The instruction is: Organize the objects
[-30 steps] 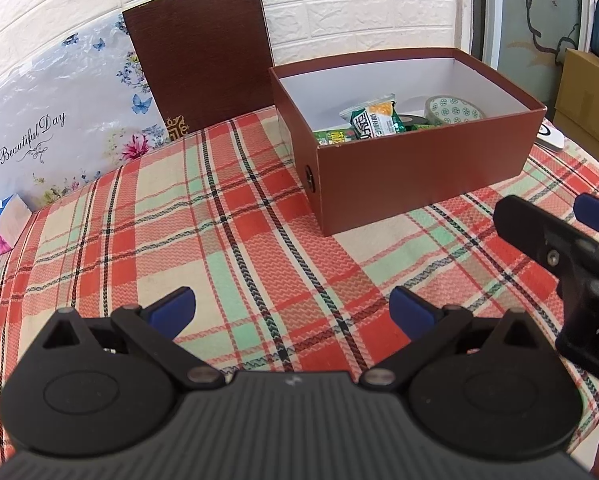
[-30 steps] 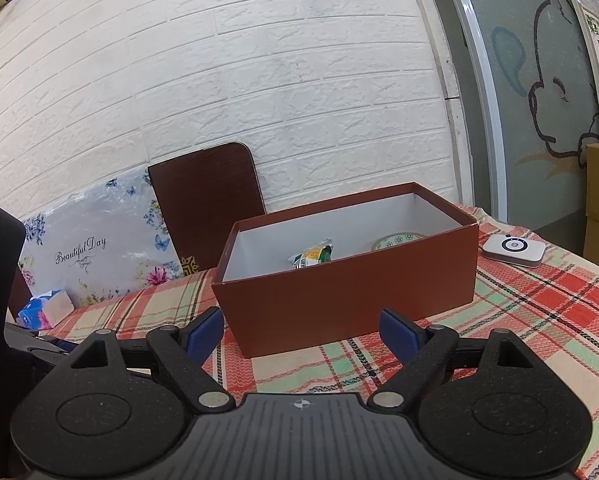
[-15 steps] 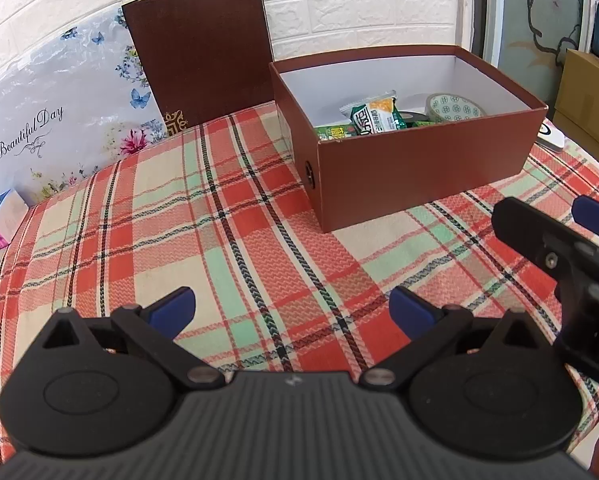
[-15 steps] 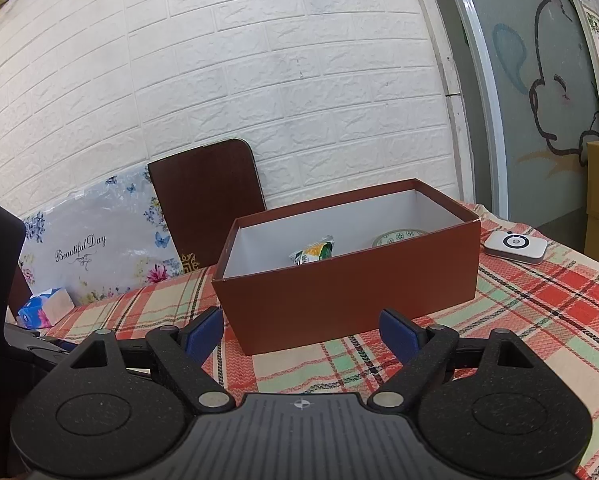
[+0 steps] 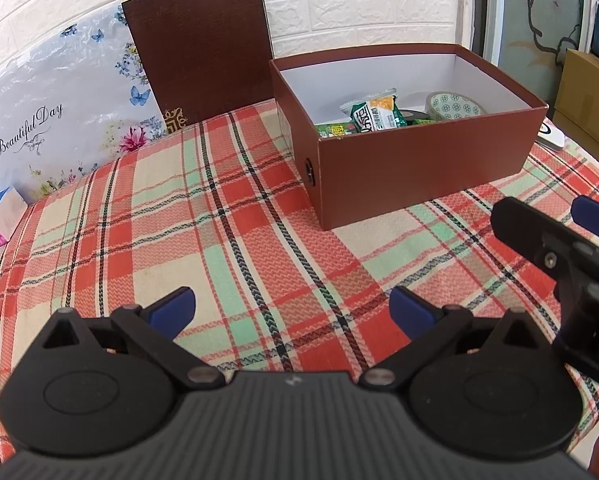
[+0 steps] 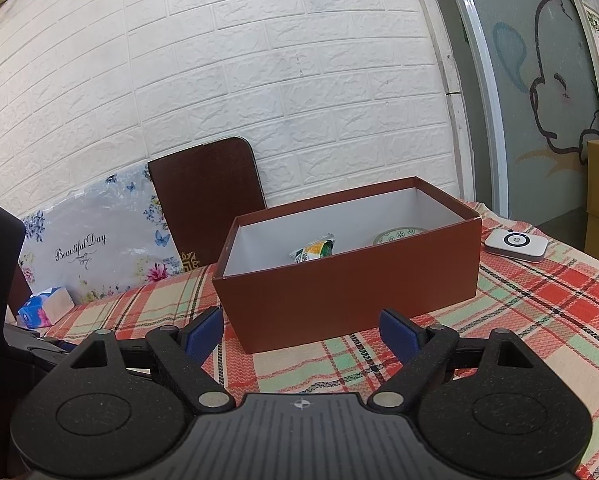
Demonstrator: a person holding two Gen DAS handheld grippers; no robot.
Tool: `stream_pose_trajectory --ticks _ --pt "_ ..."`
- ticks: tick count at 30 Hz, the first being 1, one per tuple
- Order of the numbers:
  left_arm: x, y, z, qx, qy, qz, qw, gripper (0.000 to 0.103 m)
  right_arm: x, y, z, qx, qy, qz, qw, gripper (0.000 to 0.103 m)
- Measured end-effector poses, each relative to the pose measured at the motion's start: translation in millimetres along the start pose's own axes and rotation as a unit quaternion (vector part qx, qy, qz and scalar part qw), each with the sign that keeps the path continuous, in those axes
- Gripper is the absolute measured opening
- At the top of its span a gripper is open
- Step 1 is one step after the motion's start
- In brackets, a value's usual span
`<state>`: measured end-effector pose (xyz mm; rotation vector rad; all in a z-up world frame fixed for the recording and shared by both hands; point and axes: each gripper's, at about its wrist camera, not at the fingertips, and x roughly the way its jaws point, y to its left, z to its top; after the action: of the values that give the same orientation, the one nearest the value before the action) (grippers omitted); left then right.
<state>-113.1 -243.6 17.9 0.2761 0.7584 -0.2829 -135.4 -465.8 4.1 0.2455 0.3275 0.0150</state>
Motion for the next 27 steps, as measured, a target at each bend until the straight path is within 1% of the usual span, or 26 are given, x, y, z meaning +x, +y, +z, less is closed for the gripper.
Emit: stream_pose_trajectory --ticks 27 --pt "0.5 1.6 -0.4 -0.005 0.002 0.001 1.0 0.103 0.8 1.5 -2.9 0.0 0.001 0.0 1.0 0.086"
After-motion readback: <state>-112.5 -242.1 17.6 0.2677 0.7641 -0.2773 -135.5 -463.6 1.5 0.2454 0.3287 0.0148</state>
